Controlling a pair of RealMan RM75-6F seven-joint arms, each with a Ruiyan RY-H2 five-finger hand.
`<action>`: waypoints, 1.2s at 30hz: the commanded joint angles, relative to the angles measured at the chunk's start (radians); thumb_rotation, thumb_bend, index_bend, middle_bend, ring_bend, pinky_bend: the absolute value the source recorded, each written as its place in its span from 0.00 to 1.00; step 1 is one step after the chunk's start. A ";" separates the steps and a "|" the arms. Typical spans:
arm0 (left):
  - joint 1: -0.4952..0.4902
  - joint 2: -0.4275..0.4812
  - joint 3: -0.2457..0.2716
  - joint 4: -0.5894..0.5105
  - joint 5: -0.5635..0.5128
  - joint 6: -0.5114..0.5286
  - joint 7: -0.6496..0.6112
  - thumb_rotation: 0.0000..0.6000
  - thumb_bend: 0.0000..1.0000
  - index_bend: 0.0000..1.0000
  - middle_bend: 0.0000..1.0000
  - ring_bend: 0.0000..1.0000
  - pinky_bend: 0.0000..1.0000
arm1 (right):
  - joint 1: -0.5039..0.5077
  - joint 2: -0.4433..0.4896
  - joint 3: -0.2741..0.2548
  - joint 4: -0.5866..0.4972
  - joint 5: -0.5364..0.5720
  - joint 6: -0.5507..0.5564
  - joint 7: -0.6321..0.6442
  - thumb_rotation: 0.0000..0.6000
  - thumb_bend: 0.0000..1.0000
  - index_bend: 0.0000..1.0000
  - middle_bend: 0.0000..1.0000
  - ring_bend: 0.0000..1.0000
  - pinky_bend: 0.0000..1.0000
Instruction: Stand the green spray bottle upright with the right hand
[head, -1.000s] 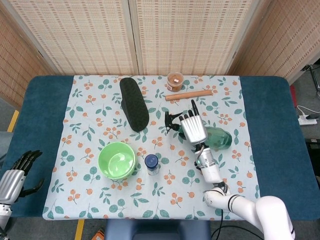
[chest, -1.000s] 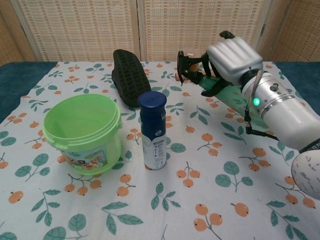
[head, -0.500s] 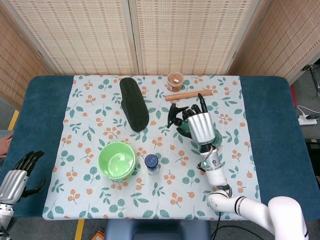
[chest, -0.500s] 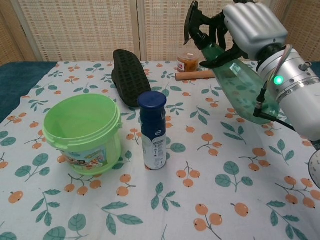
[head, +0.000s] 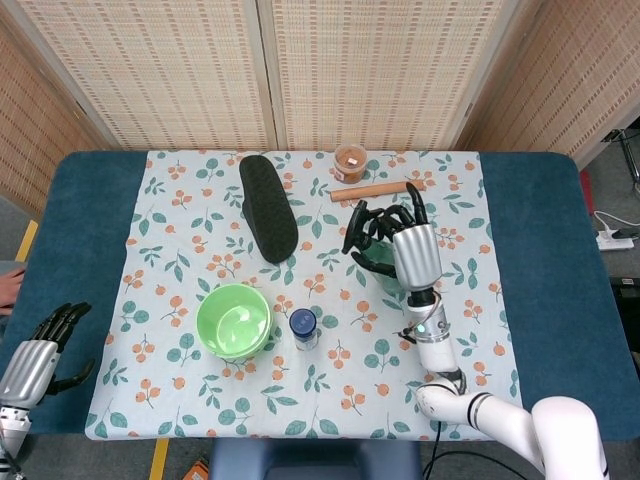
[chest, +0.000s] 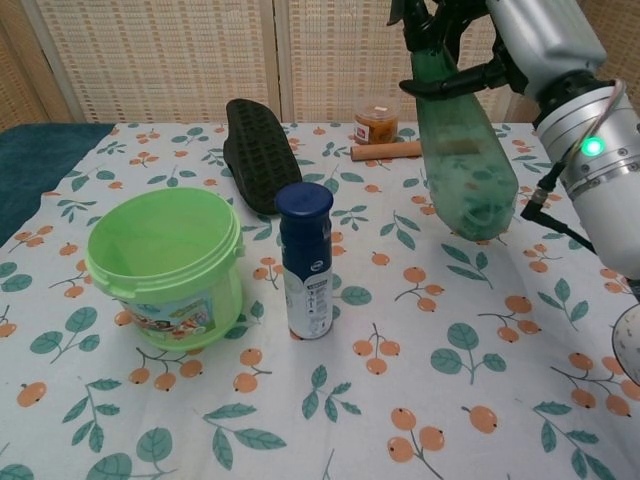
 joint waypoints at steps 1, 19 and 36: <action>0.001 -0.002 0.000 0.002 0.001 0.003 0.001 1.00 0.33 0.09 0.07 0.00 0.14 | -0.009 -0.038 0.014 0.119 -0.027 0.053 0.351 1.00 0.17 0.85 0.67 0.38 0.08; -0.005 -0.040 -0.004 0.034 -0.007 -0.006 -0.004 1.00 0.33 0.09 0.07 0.00 0.15 | -0.008 -0.173 -0.053 0.554 -0.043 0.020 0.912 1.00 0.17 0.84 0.67 0.38 0.16; 0.004 -0.038 0.002 0.040 0.014 0.034 -0.031 1.00 0.33 0.08 0.07 0.00 0.15 | -0.013 -0.200 -0.099 0.616 -0.050 0.038 0.915 1.00 0.18 0.84 0.67 0.37 0.16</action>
